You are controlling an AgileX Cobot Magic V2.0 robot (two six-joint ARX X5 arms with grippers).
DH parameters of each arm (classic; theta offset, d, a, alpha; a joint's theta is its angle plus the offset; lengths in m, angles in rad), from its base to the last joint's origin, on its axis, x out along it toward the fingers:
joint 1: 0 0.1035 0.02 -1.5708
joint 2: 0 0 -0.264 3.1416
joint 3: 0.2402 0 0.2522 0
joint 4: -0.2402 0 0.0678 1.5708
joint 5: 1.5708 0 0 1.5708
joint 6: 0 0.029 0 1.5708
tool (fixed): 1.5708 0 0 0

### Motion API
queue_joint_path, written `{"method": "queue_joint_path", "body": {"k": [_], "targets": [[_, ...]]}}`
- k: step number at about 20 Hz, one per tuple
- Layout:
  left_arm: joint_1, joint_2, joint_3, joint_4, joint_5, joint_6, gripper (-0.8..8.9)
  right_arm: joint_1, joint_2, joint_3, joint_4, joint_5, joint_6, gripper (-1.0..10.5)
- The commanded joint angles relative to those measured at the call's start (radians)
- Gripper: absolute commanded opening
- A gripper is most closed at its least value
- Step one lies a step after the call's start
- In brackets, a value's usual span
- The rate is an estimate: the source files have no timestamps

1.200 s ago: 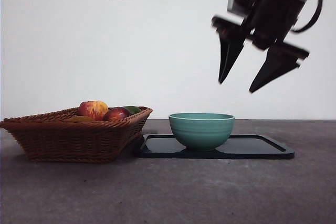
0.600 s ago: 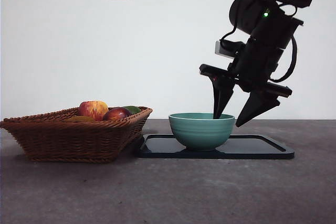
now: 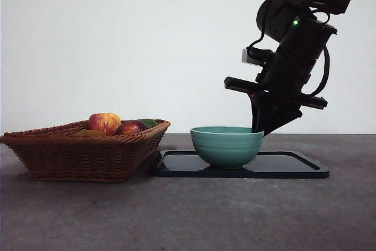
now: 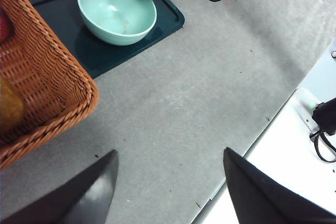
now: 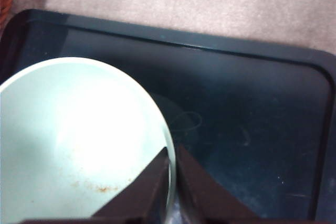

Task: Pick up the wifruite, put it on the bowl, pick up the plate, put it on desk

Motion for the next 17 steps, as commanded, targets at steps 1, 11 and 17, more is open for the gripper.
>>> {"method": "queue_joint_path", "body": {"k": [1, 11, 17], "targets": [[-0.005, 0.006, 0.014, 0.007, 0.006, 0.019, 3.12, 0.004, 0.020, 0.018, 0.011, 0.004, -0.006, 0.1], [-0.005, 0.006, 0.014, 0.006, 0.006, 0.019, 3.12, 0.012, -0.272, 0.027, -0.122, 0.000, -0.060, 0.1], [-0.005, 0.006, 0.014, 0.007, 0.006, 0.019, 3.12, 0.082, -0.506, 0.009, -0.309, 0.001, -0.093, 0.1]]}}
